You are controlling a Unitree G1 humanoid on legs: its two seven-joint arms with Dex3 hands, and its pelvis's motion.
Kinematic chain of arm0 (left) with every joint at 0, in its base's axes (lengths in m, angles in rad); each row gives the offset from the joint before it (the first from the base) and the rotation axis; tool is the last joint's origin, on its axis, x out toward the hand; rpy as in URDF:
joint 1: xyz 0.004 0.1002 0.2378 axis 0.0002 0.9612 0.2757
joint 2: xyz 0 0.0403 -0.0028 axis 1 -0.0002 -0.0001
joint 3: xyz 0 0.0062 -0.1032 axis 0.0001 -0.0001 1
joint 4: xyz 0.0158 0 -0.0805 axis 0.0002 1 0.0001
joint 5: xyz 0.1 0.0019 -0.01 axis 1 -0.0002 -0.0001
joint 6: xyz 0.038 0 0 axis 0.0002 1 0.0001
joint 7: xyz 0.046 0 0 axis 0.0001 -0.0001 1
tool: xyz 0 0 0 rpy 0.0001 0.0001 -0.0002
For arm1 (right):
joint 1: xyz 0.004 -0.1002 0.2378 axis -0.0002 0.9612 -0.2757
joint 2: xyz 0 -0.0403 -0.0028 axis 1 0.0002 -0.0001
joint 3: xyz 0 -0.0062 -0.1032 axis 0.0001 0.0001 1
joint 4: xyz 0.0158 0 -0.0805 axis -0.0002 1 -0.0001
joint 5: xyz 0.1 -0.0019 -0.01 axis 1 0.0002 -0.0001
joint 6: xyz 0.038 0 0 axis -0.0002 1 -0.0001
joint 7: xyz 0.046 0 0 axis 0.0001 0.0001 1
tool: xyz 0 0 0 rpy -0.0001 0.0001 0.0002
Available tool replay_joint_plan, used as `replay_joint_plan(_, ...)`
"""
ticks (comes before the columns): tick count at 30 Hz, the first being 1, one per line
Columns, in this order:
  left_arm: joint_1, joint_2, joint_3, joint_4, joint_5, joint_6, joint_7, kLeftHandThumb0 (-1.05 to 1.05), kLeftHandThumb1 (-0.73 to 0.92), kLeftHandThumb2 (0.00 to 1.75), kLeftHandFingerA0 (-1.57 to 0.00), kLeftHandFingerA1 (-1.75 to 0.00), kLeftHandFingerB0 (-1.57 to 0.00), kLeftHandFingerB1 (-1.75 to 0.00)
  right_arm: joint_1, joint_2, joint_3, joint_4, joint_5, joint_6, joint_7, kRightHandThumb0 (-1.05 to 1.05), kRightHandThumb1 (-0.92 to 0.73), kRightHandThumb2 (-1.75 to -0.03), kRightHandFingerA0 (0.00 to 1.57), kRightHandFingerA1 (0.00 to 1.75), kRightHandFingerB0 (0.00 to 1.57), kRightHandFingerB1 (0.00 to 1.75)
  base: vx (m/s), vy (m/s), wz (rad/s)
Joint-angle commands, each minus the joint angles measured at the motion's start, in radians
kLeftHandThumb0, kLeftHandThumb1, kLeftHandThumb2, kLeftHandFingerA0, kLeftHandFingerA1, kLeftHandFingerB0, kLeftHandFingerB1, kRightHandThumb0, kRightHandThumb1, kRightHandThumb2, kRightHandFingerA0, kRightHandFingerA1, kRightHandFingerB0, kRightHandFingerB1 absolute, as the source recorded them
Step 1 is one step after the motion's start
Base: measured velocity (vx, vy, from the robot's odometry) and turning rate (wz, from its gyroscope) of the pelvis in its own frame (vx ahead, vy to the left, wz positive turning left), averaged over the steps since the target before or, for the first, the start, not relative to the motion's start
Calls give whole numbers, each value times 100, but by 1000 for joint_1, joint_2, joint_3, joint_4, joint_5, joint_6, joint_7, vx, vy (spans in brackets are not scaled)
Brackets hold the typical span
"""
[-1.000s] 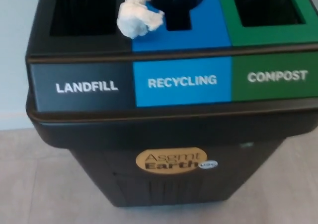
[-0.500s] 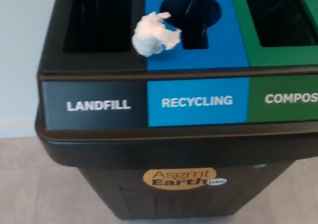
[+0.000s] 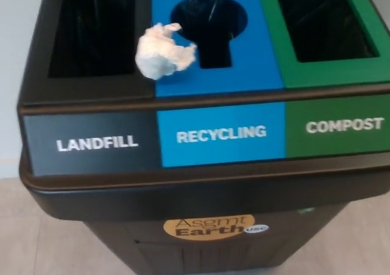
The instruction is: The robot walks towards the trash can and uses its left hand to grab the trash lying on trashcan and throw it inside
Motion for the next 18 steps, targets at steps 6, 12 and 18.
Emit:
replay_joint_plan(6, 12, 13, 17, -33, -18, -26, -13, 1, 30, 79, -33, -63, -34, -61, 0, -17, -14, -3, 9, 11, -10, -61, -60, -58, 15, 48, 21, 34, 21, 121, 5)
replay_joint_plan(12, -3, 11, 31, -25, -28, -17, -13, 4, 31, 79, -31, -62, -32, -60, -11, -13, -35, 10, 35, 16, 9, -59, -58, -58, 15, 48, 23, 34, 16, 5, 1)
replay_joint_plan(18, 8, 17, 37, -23, -28, -21, -20, 2, 31, 79, -31, -62, -32, -60, -16, -17, -37, 5, 25, 19, 9, -61, -59, -58, 16, 47, 23, 34, 1, -42, 1)
